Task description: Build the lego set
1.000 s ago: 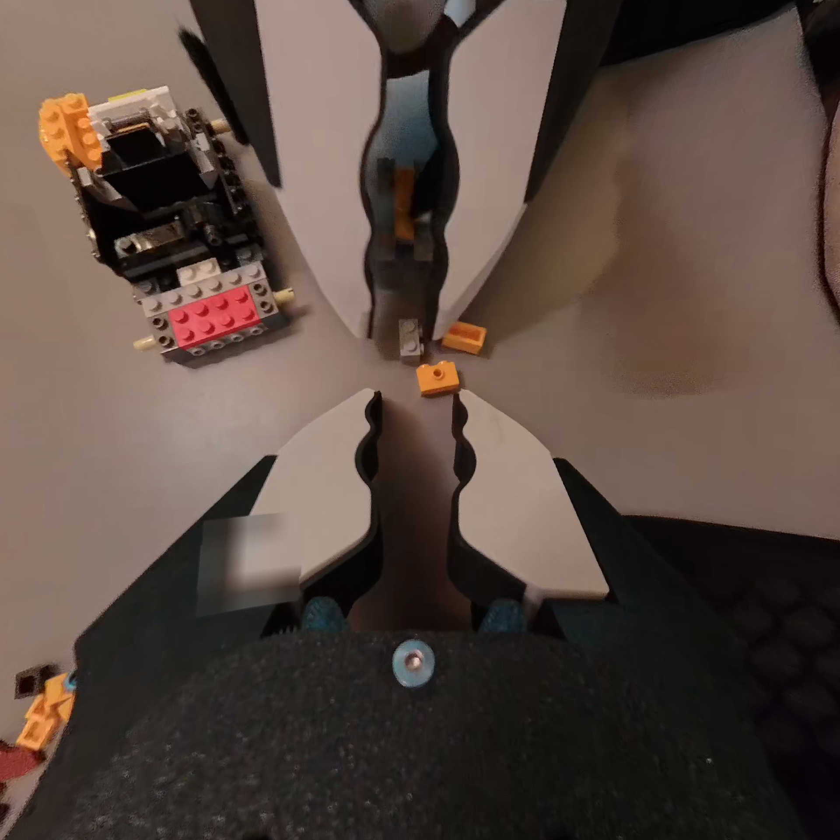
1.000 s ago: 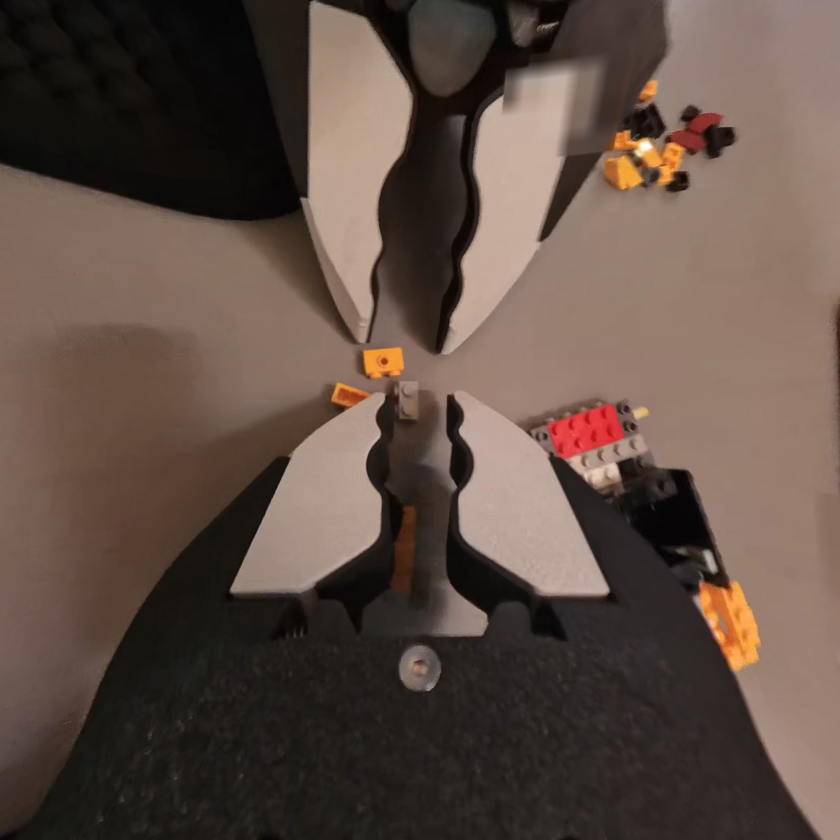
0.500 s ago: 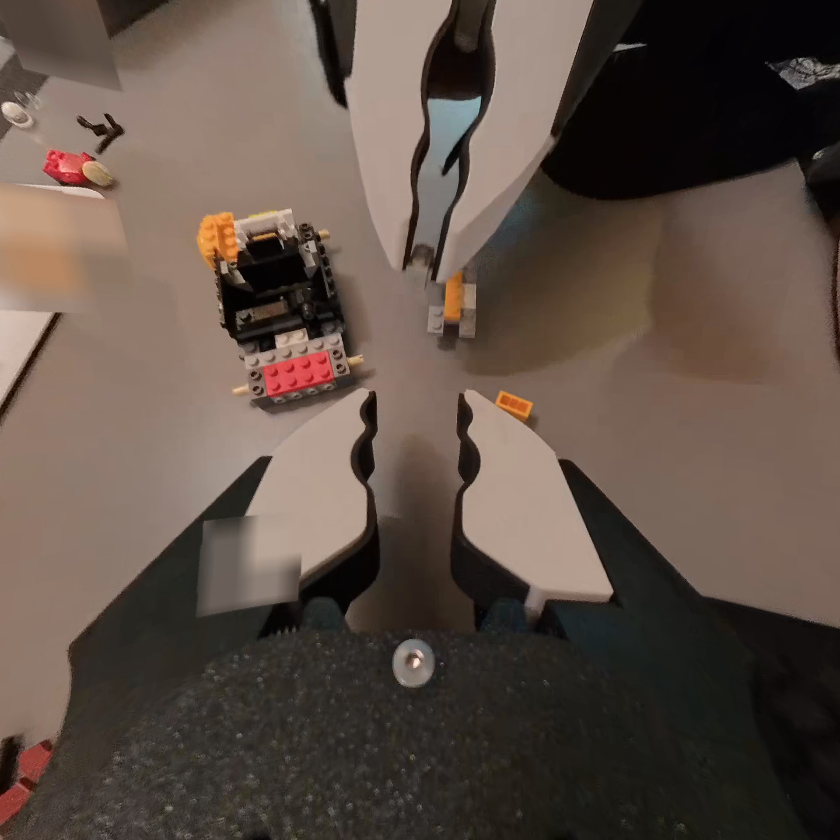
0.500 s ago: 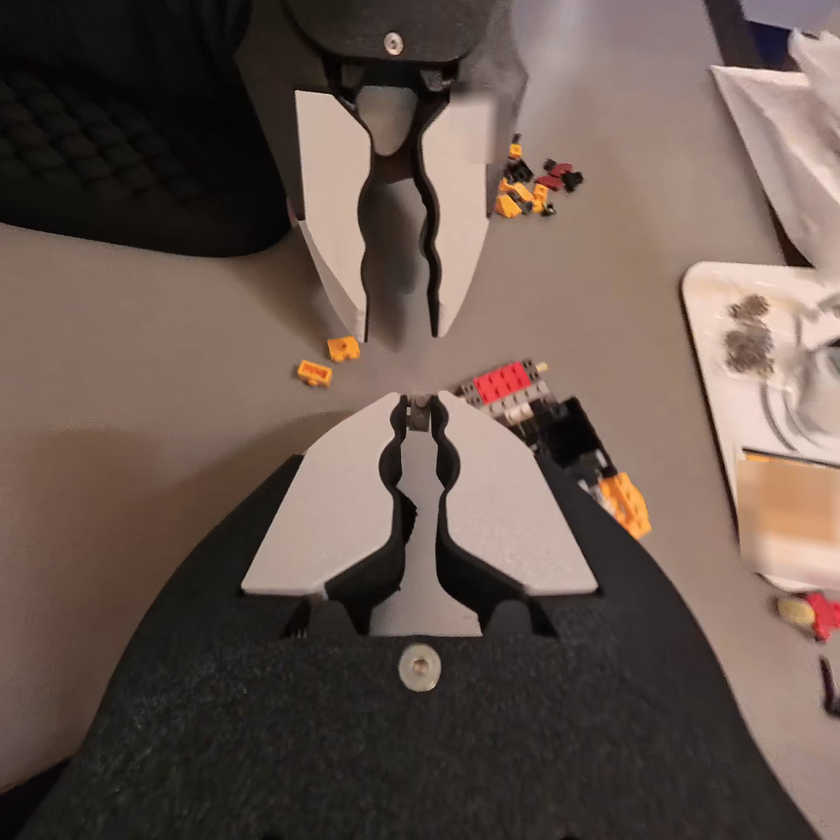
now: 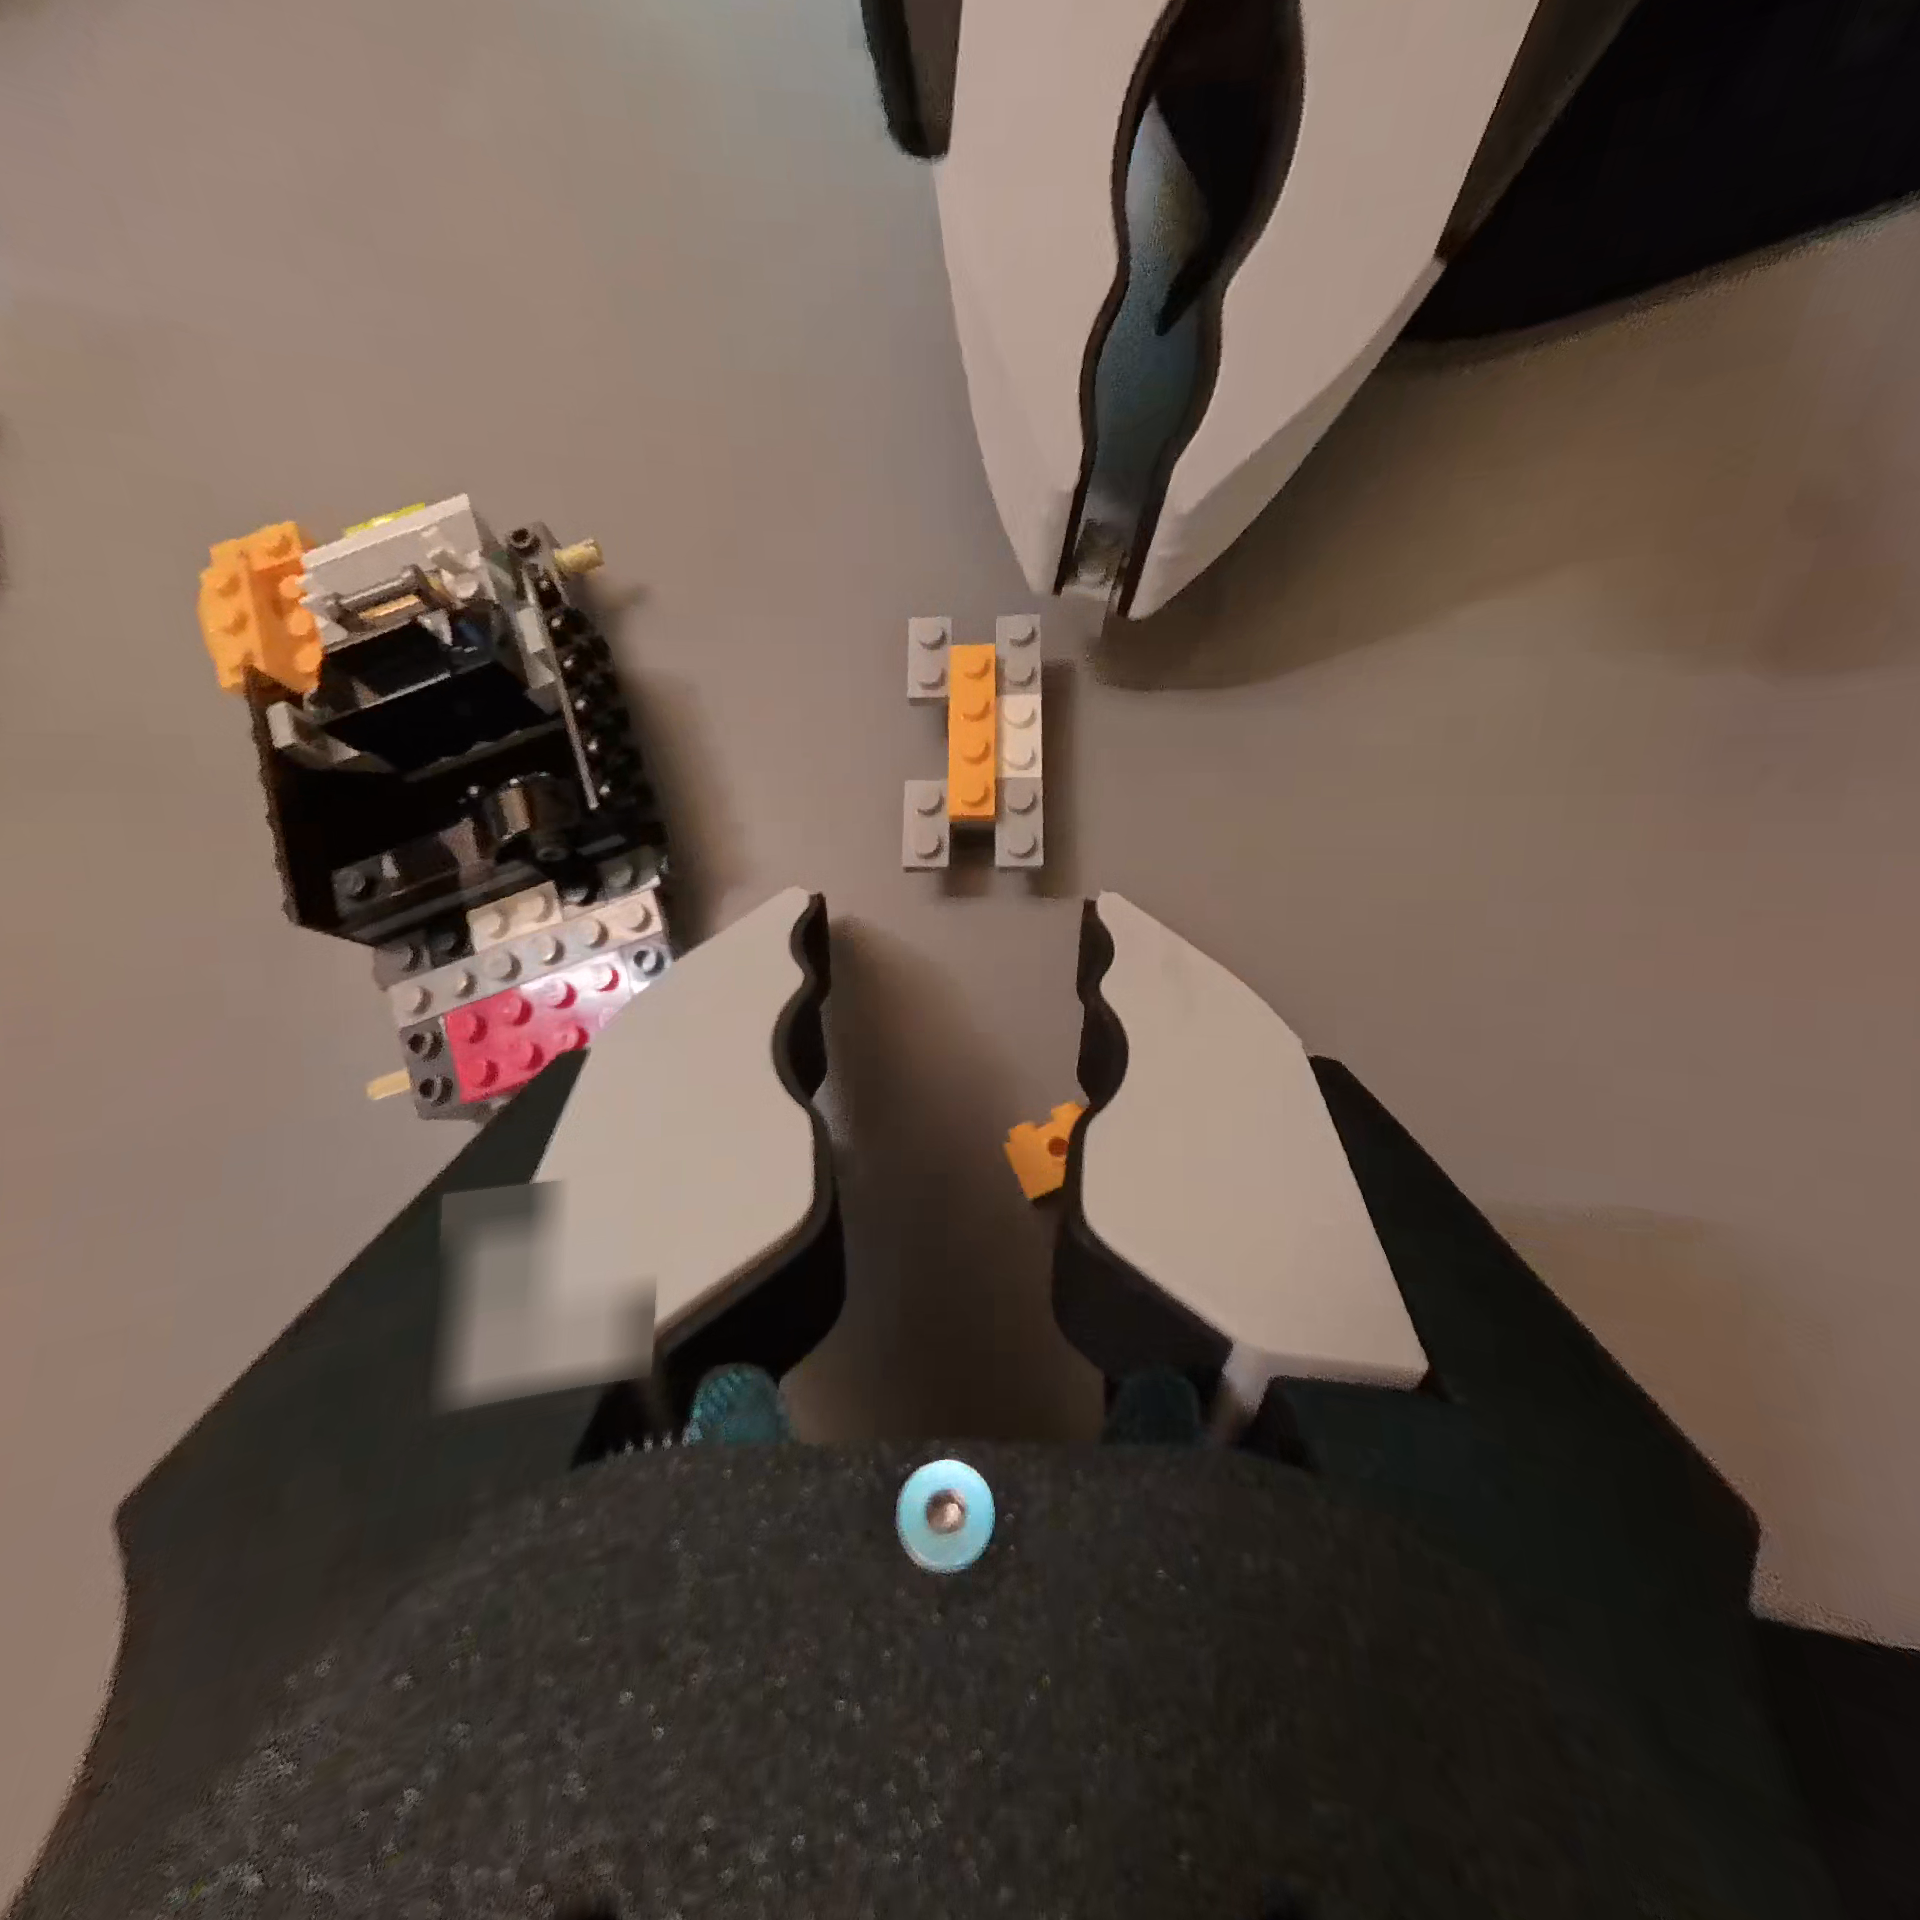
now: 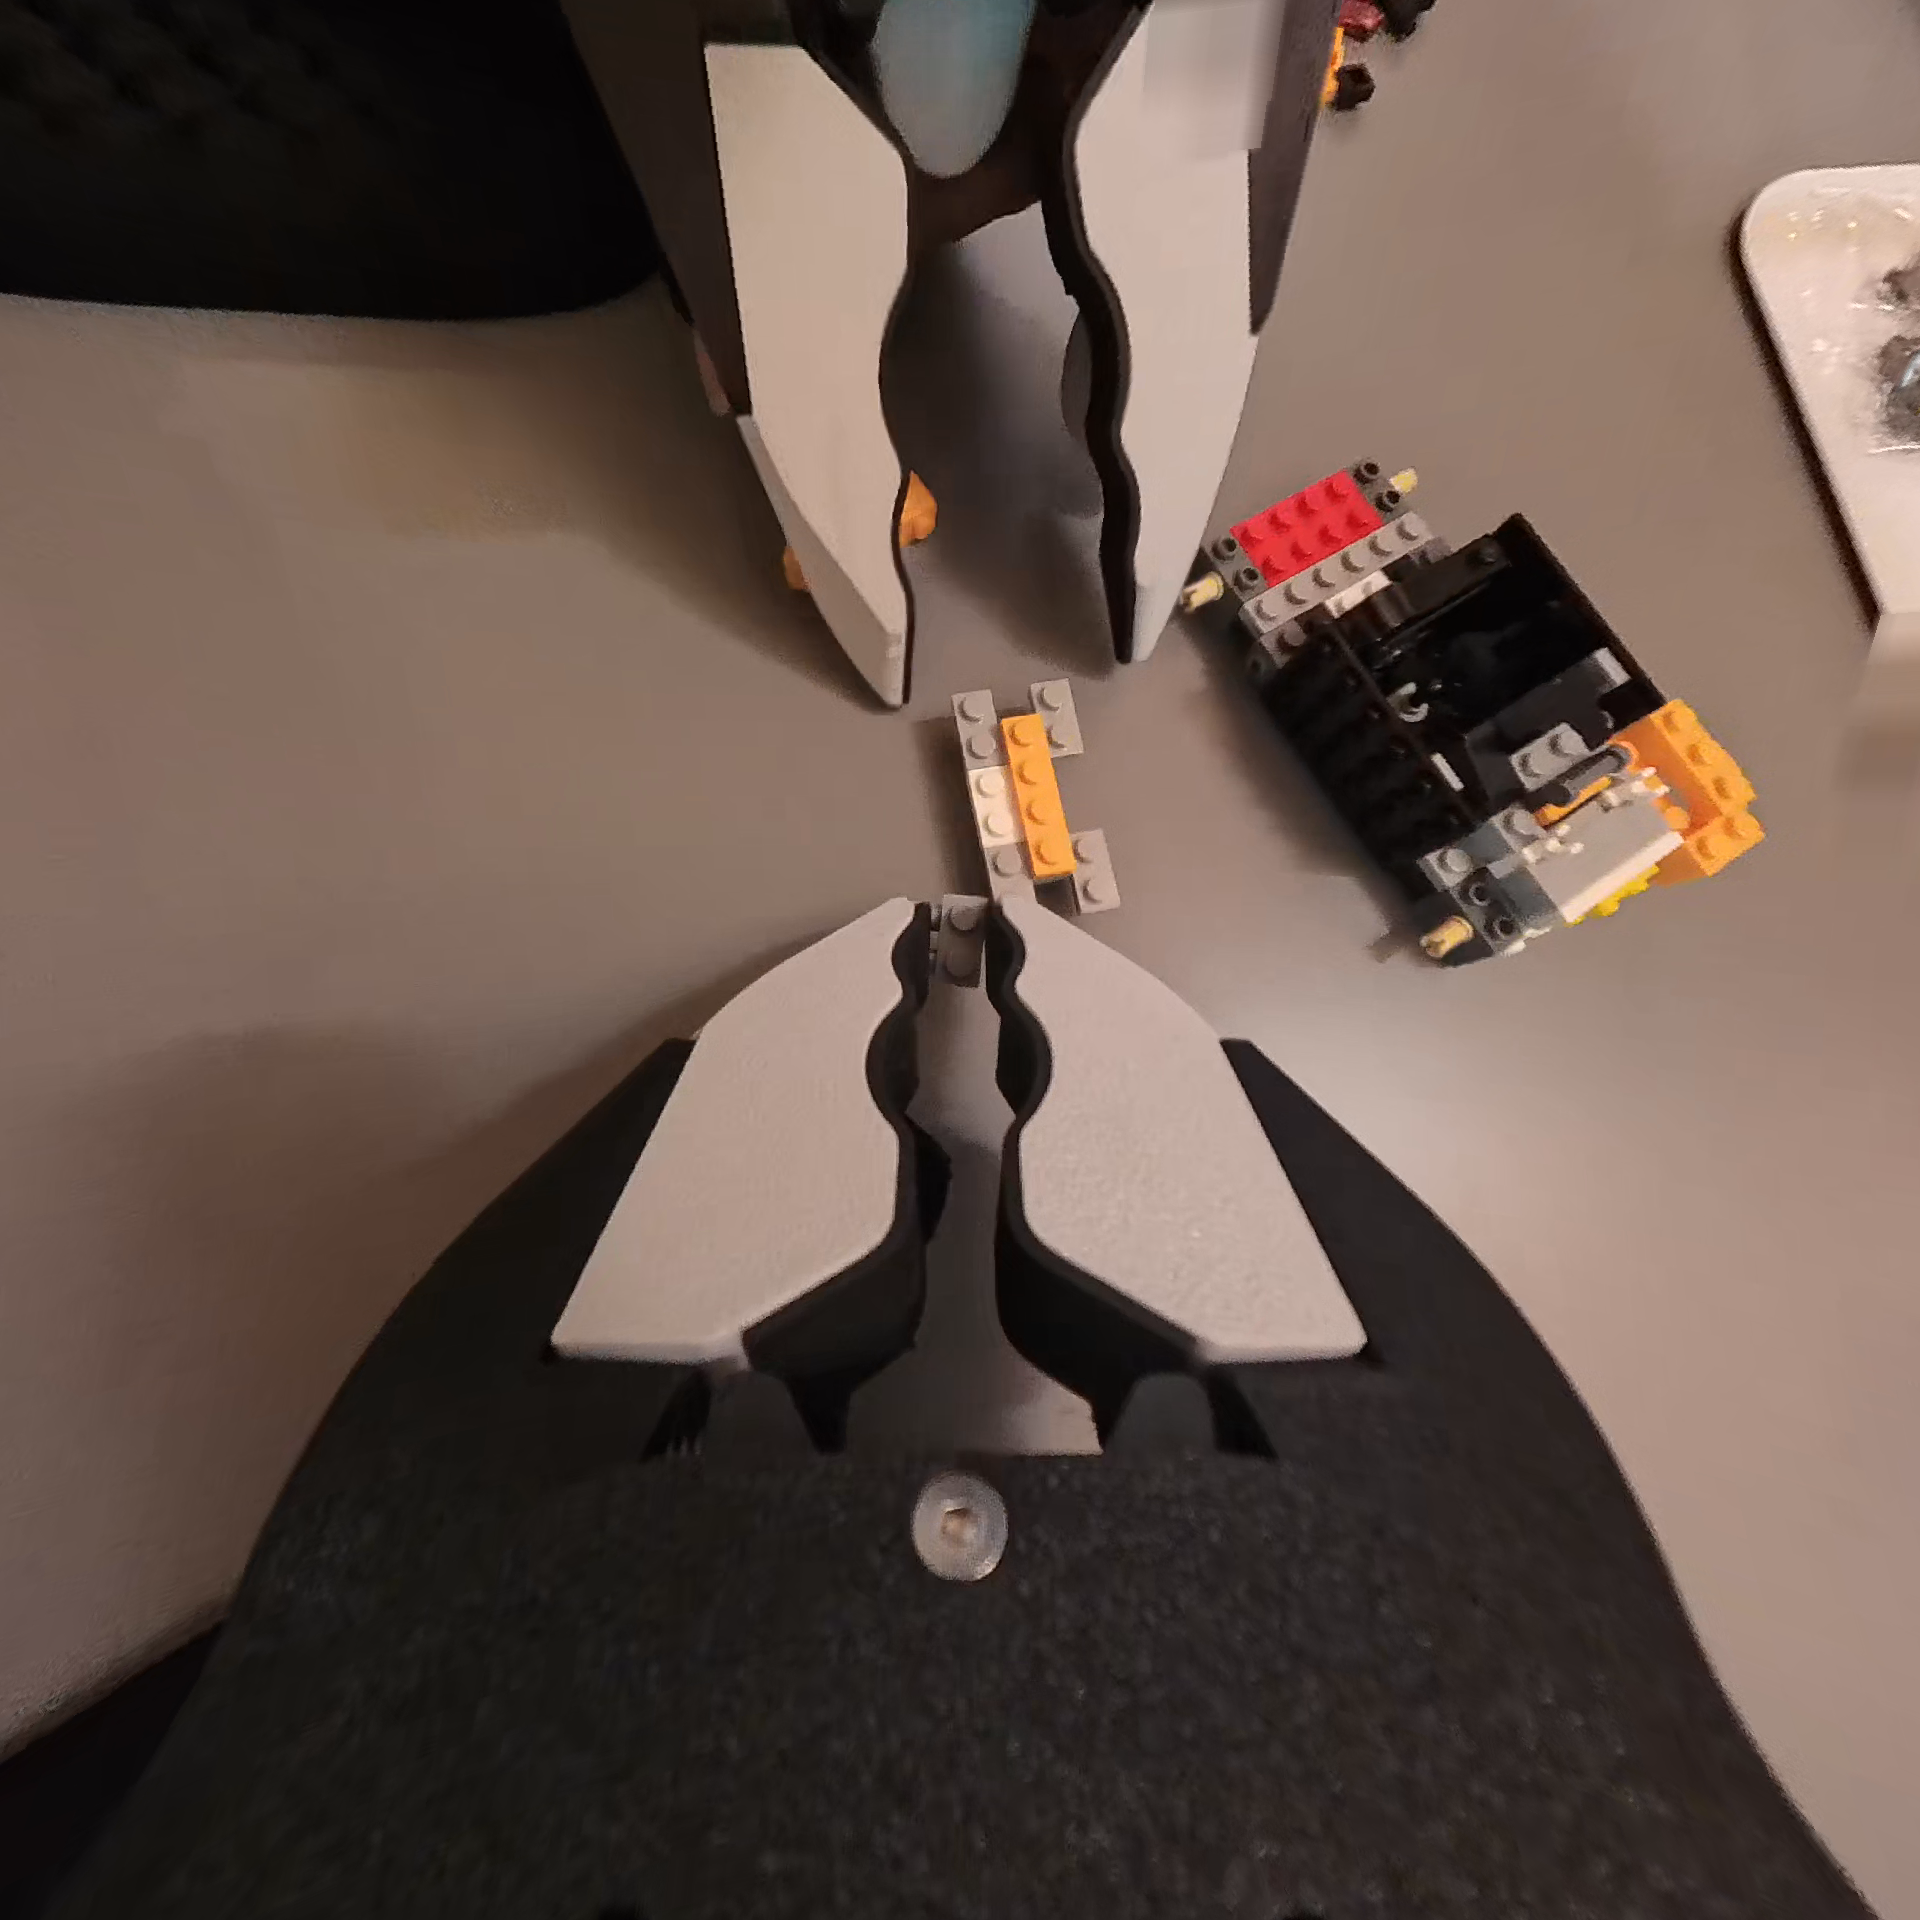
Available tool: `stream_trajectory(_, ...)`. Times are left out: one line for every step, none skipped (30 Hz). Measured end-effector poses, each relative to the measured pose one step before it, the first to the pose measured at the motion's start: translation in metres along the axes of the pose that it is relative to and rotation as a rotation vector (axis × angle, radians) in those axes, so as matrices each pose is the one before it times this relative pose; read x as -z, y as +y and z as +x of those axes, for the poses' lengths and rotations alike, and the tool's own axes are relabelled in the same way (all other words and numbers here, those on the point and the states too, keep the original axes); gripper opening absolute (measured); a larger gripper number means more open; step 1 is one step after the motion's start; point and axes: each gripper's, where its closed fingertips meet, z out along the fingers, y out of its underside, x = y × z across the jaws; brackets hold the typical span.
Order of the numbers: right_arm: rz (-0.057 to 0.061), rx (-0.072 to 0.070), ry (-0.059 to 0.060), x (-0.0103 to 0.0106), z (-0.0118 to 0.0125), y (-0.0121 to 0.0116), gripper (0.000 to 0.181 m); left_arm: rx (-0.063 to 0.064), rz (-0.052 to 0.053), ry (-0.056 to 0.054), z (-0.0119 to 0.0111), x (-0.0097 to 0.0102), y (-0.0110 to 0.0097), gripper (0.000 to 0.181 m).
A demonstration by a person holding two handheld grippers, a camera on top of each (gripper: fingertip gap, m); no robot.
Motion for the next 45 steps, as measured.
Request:
stream_trajectory(-0.003, 0.0004, 0.0049, -0.00138, 0.00106, -0.00007, 0.009, 0.0019, -0.0016, 0.0045, 0.00095, -0.00092, -0.00083, 0.045)
stream_trajectory(-0.0041, -0.0022, 0.0048, -0.00111, 0.00134, 0.00035, 0.009, -0.0017, -0.0023, 0.0001, 0.00044, -0.00075, -0.0005, 0.045)
stream_trajectory(0.0011, -0.0015, 0.0019, -0.00069, 0.00094, -0.00009, 0.009, -0.0044, -0.0029, -0.002, 0.00035, -0.00051, -0.00041, 0.043)
stream_trajectory(0.0032, -0.0028, 0.0028, -0.00037, 0.00109, -0.00014, 0.009, -0.0035, -0.0018, -0.0002, 0.00075, -0.00027, -0.00039, 0.041)
stream_trajectory(0.0015, -0.0039, 0.0091, -0.00012, 0.00205, 0.00025, 0.01, -0.0021, -0.0006, 0.001, 0.00104, -0.00032, -0.00038, 0.039)
stream_trajectory(0.0009, -0.0039, 0.0068, 0.00007, 0.00176, 0.00049, 0.01, -0.0021, 0.0006, 0.0004, 0.00076, -0.00042, -0.00039, 0.037)
stream_trajectory(0.0014, -0.0043, 0.0005, 0.0003, 0.00081, 0.00054, 0.01, -0.001, 0.0009, 0.0002, 0.00047, -0.0003, -0.0004, 0.037)
stream_trajectory(0.0014, -0.0033, 0.001, 0.00039, 0.00075, 0.00046, 0.01, 0.0005, 0.001, 0.001, 0.00026, -0.00035, -0.00028, 0.035)
stream_trajectory(-0.0003, -0.0011, 0.0012, 0.00021, 0.00054, 0.00045, 0.009, 0.0011, 0.0012, 0.0001, 0.00019, -0.00037, -0.0003, 0.035)
stream_trajectory(0.0008, 0.0003, -0.0016, 0.00027, -0.00002, 0.00012, 0.009, 0.0019, 0.0009, -0.0007, -0.00007, -0.00038, -0.00028, 0.034)
stream_trajectory(0.0037, -0.0011, -0.0031, 0.00033, -0.00041, -0.00044, 0.009, 0.0023, 0.001, -0.0003, 0.00003, -0.00029, -0.0002, 0.033)
stream_trajectory(0.0044, -0.0016, -0.0059, 0.00045, -0.0007, -0.00063, 0.009, 0.001, 0.0014, 0.0002, -0.00004, -0.00009, -0.00016, 0.032)
stream_trajectory(0.0042, -0.0008, -0.0017, 0.00056, 0.0, -0.00064, 0.009, -0.0008, -0.0004, -0.0033, -0.00036, 0.00028, 0.00029, 0.032)
stream_trajectory(0.0047, 0.0001, 0.0014, 0.00118, 0.00075, -0.00044, 0.009, -0.0027, -0.0045, -0.0106, -0.00144, 0.00099, 0.00079, 0.031)
stream_trajectory(0.0075, -0.0027, 0.0047, 0.00176, 0.00182, -0.00064, 0.009, -0.0011, -0.0022, -0.0181, -0.00272, 0.00177, 0.00076, 0.03)
stream_trajectory(0.0105, -0.0059, 0.0055, 0.00208, 0.00249, -0.00084, 0.01, 0.0045, 0.0042, -0.0158, -0.00255, 0.00233, 0.00018, 0.029)
stream_trajectory(0.0114, -0.0089, 0.0013, 0.0023, 0.00237, -0.00079, 0.009, 0.0138, 0.007, -0.0213, -0.00398, 0.00244, 0.00001, 0.025)
stream_trajectory(0.0092, -0.0113, 0.0004, 0.00184, 0.00255, -0.00054, 0.009, 0.0196, 0.0038, -0.0299, -0.00585, 0.00245, 0.00022, 0.023)
stream_trajectory(0.0076, -0.0097, -0.0007, 0.00129, 0.00222, -0.00062, 0.01, 0.0167, 0.0026, -0.0285, -0.00561, 0.00222, 0.00018, 0.023)
stream_trajectory(0.0069, -0.0053, -0.0022, 0.00095, 0.00149, -0.00129, 0.01, 0.0103, 0.0064, -0.016, -0.0034, 0.00191, -0.00049, 0.024)
stream_trajectory(0.009, -0.0008, -0.0011, 0.0006, 0.001, -0.00224, 0.01, 0.0032, 0.0132, 0.0105, 0.00138, 0.00175, -0.00169, 0.025)
stream_trajectory(0.009, 0.0009, -0.0049, 0.00038, -0.00012, -0.00278, 0.01, -0.0026, 0.0203, 0.0302, 0.00528, 0.00136, -0.00272, 0.028)
stream_trajectory(0.0097, 0.0003, -0.0088, -0.00001, -0.00107, -0.00306, 0.01, -0.0024, 0.0167, 0.0265, 0.00533, 0.00052, -0.00245, 0.029)
stream_trajectory(0.0098, 0.0001, -0.0102, -0.00044, -0.00153, -0.00292, 0.01, -0.0008, 0.0021, 0.018, 0.00381, -0.00089, -0.00081, 0.033)
stream_trajectory(0.0065, 0.0011, -0.0127, -0.00084, -0.00215, -0.00212, 0.009, -0.0019, -0.0117, 0.0107, 0.00246, -0.0021, 0.00116, 0.038)
stream_trajectory(0.0028, 0.0031, -0.0137, -0.00116, -0.0025, -0.00134, 0.009, -0.0053, -0.0166, 0.0061, 0.00152, -0.00292, 0.00194, 0.041)
stream_trajectory(-0.0009, 0.0051, -0.0112, -0.00152, -0.00227, -0.00046, 0.009, -0.006, -0.015, 0.0024, 0.00099, -0.00308, 0.00189, 0.043)
stream_trajectory(-0.0041, 0.0045, -0.0091, -0.00155, -0.00167, 0.00015, 0.01, -0.0043, -0.0114, 0.0044, 0.00087, -0.00273, 0.00129, 0.043)
stream_trajectory(-0.0065, 0.0027, -0.0095, -0.00159, -0.00157, 0.00055, 0.01, -0.0021, -0.0063, 0.0069, 0.001, -0.00214, 0.00055, 0.042)
stream_trajectory(-0.0078, 0.0025, -0.011, -0.00157, -0.00171, 0.00064, 0.01, -0.002, -0.003, 0.0054, 0.00059, -0.00171, -0.00007, 0.04)
stream_trajectory(-0.009, 0.0032, -0.0103, -0.00156, -0.00142, 0.00046, 0.01, -0.0032, -0.0031, 0.0049, 0.00031, -0.00135, 0.00001, 0.036)
stream_trajectory(-0.0096, 0.0064, -0.0089, -0.00162, -0.00133, 0.00002, 0.01, -0.0022, -0.0035, 0.0048, 0.00015, -0.00109, 0.00016, 0.033)
stream_trajectory(-0.0124, 0.0089, -0.0079, -0.00171, -0.0013, -0.00005, 0.01, -0.0001, 0.0018, 0.0068, 0.00046, -0.00063, -0.00056, 0.029)
stream_trajectory(-0.015, 0.0111, -0.0048, -0.00187, -0.00096, -0.00023, 0.01, -0.0018, 0.0007, 0.0064, 0.00049, -0.00045, -0.00047, 0.025)
stream_trajectory(-0.0161, 0.0143, -0.0024, -0.00186, -0.00054, -0.00052, 0.01, -0.003, 0.0004, 0.0056, 0.00066, -0.00046, -0.00035, 0.025)
stream_trajectory(-0.0163, 0.015, -0.0015, -0.002, -0.00039, -0.00075, 0.01, -0.001, 0.0005, 0.0062, 0.00066, -0.00051, -0.00038, 0.025)
stream_trajectory(-0.015, 0.0147, -0.0006, -0.00183, -0.00003, -0.00119, 0.01, 0.0013, 0.0009, 0.0072, 0.00091, -0.00031, -0.00036, 0.025)
stream_trajectory(-0.0146, 0.0154, -0.0004, -0.00188, -0.00006, -0.00137, 0.01, 0.0016, 0.0005, 0.0052, 0.00067, -0.00028, -0.0003, 0.025)
stream_trajectory(-0.016, 0.0151, -0.0015, -0.00182, -0.00024, -0.00106, 0.01, 0.0003, -0.0006, 0.0013, 0.00029, -0.00017, -0.00013, 0.025)
stream_trajectory(-0.0196, 0.0136, -0.0034, -0.00192, -0.00024, -0.00048, 0.01, -0.0011, -0.0012, -0.0011, 0.00006, 0.00006, 0.00012, 0.025)
stream_trajectory(-0.0209, 0.0141, 0.0003, -0.00172, 0.00018, 0.00009, 0.01, -0.0026, -0.0004, -0.0013, 0.00015, 0.00003, 0.00003, 0.025)
stream_trajectory(-0.0177, 0.0146, 0.0021, -0.00155, 0.00059, 0.00004, 0.01, -0.0023, 0.0003, -0.0004, 0.00023, -0.00003, 0.00007, 0.025)
stream_trajectory(-0.0121, 0.0113, -0.0048, -0.00121, -0.0004, -0.00032, 0.01, -0.0015, 0.0005, 0.0001, 0.00019, -0.00013, -0.00002, 0.025)
stream_trajectory(-0.0106, 0.0066, -0.0059, -0.00097, -0.00057, -0.0004, 0.01, -0.0017, 0.0004, 0.0001, 0.00013, 0.00003, 0.00013, 0.025)
stream_trajectory(-0.0127, 0.0062, -0.0014, -0.00098, -0.00006, 0.00027, 0.01, -0.0011, 0.0008, 0.0003, 0.00006, 0.00002, 0.0001, 0.025)
